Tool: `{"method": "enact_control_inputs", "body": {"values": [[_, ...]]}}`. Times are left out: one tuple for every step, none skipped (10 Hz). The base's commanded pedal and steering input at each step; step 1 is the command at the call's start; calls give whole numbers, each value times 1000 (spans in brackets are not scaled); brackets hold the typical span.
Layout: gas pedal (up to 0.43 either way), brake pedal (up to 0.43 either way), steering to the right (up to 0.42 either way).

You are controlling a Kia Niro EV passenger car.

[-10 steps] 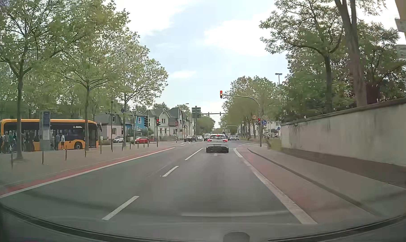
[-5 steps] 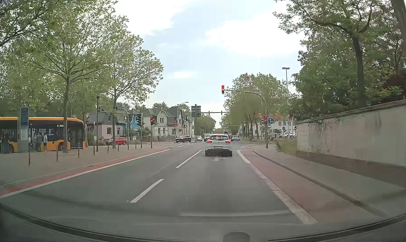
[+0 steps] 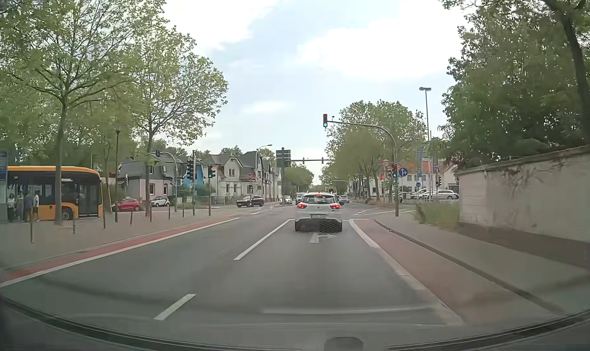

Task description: Follow the waypoints while adhering to traffic rules and regulations

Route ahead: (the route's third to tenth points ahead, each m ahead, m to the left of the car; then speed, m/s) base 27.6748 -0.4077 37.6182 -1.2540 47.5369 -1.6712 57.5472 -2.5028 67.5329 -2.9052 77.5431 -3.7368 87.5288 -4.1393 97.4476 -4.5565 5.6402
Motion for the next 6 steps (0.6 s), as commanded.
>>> {"method": "enact_control_inputs", "body": {"values": [[0, 305, 2], [0, 305, 3], [0, 305, 3], [0, 305, 3], [0, 305, 3], [0, 299, 3]]}}
